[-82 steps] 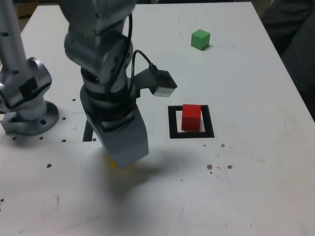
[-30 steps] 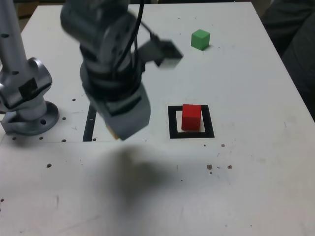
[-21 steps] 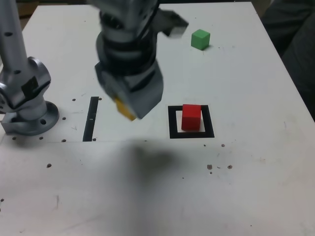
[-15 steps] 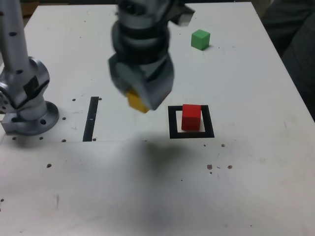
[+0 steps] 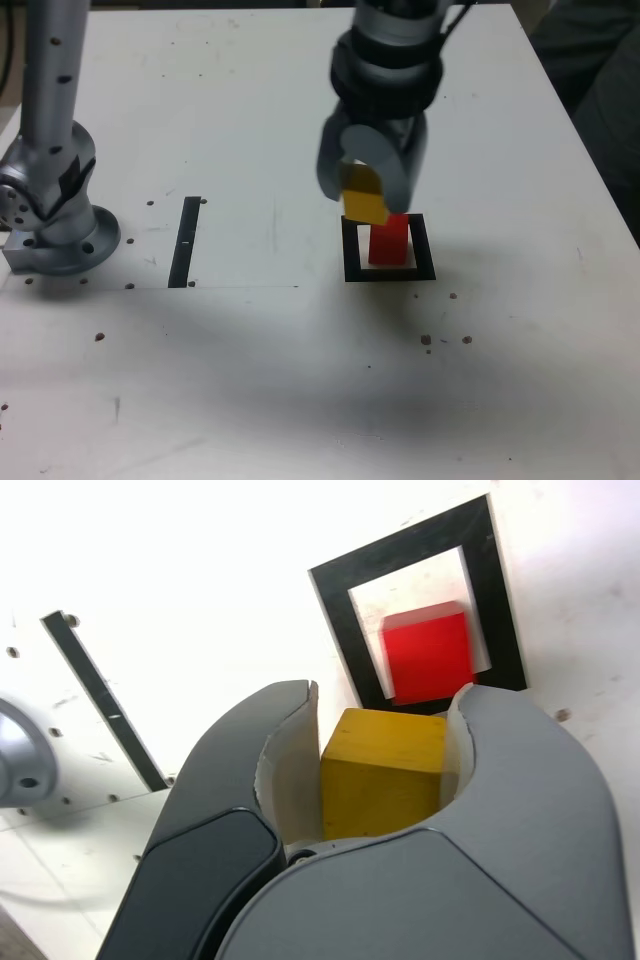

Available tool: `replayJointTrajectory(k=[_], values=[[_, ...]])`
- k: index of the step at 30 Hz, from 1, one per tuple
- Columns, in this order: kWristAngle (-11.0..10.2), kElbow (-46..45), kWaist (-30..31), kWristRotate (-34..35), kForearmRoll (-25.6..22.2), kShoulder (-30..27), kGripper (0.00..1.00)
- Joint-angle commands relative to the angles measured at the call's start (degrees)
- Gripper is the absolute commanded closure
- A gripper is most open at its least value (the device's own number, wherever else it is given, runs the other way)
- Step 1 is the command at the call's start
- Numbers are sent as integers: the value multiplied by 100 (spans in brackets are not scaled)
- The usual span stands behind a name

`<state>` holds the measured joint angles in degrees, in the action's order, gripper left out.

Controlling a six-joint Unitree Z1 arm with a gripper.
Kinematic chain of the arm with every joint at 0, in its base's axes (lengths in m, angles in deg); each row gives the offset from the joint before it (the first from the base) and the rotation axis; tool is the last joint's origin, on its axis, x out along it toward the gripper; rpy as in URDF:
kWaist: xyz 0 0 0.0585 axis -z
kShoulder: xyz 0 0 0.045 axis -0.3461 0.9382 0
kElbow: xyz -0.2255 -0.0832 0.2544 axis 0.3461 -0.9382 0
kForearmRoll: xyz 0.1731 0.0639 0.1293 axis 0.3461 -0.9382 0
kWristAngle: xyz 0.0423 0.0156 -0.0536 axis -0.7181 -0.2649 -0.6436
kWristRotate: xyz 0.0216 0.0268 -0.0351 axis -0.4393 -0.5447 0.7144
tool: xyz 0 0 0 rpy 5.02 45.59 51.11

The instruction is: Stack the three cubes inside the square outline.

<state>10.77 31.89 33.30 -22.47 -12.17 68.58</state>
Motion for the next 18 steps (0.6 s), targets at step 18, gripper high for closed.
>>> replayJointTrajectory(k=[18], values=[[204, 389, -438, -64, -121, 565, 67]])
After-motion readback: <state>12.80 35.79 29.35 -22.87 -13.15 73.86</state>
